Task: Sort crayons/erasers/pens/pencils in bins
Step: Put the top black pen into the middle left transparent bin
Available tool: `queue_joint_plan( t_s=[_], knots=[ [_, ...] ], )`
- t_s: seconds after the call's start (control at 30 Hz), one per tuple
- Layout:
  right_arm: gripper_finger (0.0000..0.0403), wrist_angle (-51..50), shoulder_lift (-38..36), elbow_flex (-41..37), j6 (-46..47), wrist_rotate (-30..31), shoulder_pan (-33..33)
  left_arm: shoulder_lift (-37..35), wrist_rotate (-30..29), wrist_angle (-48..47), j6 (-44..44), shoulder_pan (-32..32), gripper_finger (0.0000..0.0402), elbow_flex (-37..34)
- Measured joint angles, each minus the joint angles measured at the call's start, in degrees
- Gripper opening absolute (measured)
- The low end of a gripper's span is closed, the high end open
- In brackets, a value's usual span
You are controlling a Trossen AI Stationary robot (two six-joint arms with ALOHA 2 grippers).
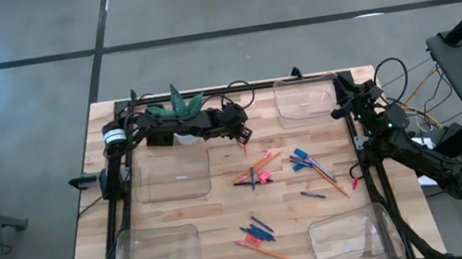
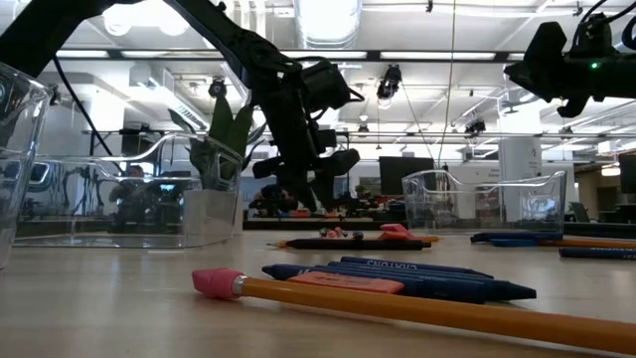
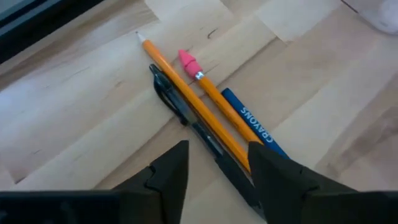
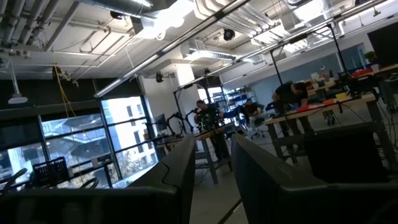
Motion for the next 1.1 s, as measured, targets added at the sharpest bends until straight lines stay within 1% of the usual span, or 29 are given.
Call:
queue_joint_plan(
  t_s=[0.1,0.37,0.77,1.0,1.1],
  knots=[
    [0.0095,0.0,0.0,0.01,-0.05,0.0,0.0,0.89,-0.09,0.45,-1.26,-0.55,0.0172,0.26],
    [0.0095,-0.07,-0.02,-0.01,-0.01,0.0,0.0,5.77,-0.24,0.39,-1.64,-0.78,0.0173,2.43],
    [0.0095,-0.63,0.01,-0.01,-0.05,0.0,0.0,5.71,-0.59,-0.3,-1.49,-0.4,0.0173,3.02],
    [0.0095,-0.63,0.01,-0.01,-0.01,0.0,0.0,4.81,-1.76,-2.21,-1.65,-0.37,0.0173,3.12],
    [0.0095,-0.63,0.01,0.0,0.0,0.0,0.0,4.79,-1.79,-3.45,-2.98,-0.15,0.0173,2.9]
  ],
)
